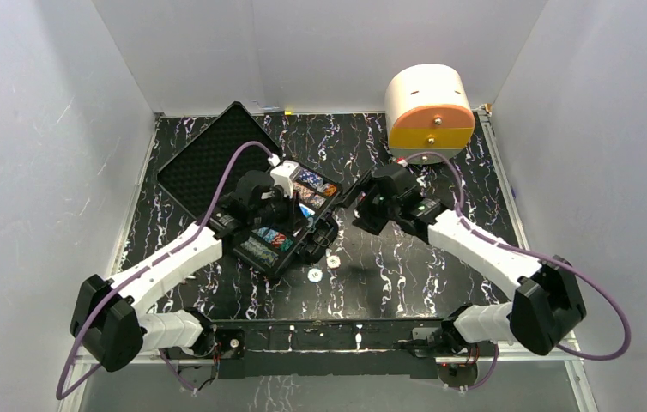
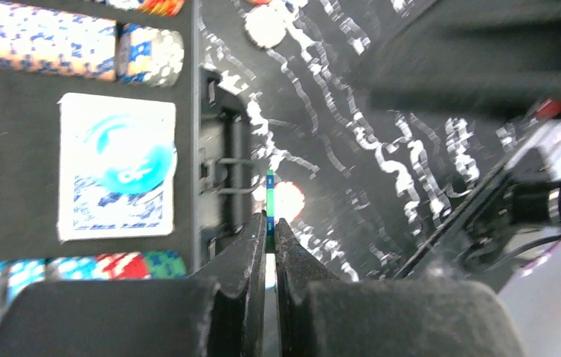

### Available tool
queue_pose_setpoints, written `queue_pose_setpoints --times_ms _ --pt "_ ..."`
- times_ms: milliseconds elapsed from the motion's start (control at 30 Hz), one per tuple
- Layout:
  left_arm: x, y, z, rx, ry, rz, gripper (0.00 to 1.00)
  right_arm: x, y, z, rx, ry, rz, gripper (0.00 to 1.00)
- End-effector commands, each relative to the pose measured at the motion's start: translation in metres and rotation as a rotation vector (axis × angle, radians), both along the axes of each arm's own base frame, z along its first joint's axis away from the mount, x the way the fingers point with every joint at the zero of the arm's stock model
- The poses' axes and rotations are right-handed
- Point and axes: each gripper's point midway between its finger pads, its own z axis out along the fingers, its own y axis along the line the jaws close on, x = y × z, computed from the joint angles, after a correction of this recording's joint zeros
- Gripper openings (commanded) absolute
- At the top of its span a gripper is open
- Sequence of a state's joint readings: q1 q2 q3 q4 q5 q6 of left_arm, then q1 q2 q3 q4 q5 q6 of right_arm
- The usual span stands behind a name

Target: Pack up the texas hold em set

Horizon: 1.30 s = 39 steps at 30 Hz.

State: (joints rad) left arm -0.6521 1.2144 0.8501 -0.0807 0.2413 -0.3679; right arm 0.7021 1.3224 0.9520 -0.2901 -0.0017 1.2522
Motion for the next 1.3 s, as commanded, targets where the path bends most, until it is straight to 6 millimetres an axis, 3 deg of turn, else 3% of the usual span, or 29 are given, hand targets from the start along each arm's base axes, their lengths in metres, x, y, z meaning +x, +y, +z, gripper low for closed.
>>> queue_pose_setpoints --times_ms 0,133,400,833,1033,1167,1267 --pt "-0.020 0.043 -0.019 0.319 0.031 -0.097 0.00 0.014 -0.041 0.017 -0.086 -0.096 -0.097 0.83" --pt "-0.031 0.046 -0.024 0.370 0.104 -0.163 0.00 0.011 -0.054 0.008 -0.110 -0.077 -0.124 0.83" --pt "-0.033 0.047 -0.043 0.431 0.193 -0.189 0.00 0.003 -0.056 -0.005 -0.107 -0.031 -0.118 0.82" --pt "-0.010 0.078 -0.057 0.622 0.163 -0.057 0.00 0.003 -0.055 -0.010 -0.108 -0.017 -0.109 0.81" --pt "-0.008 0.080 -0.058 0.636 0.158 -0.046 0.00 0.002 -0.053 -0.012 -0.103 -0.010 -0.102 0.81" --pt "-0.011 0.077 -0.060 0.623 0.176 -0.058 0.22 0.002 -0.053 -0.013 -0.102 -0.009 -0.100 0.81" --pt "-0.010 0.075 -0.056 0.607 0.172 -0.057 0.31 0.002 -0.053 -0.013 -0.102 -0.008 -0.097 0.81"
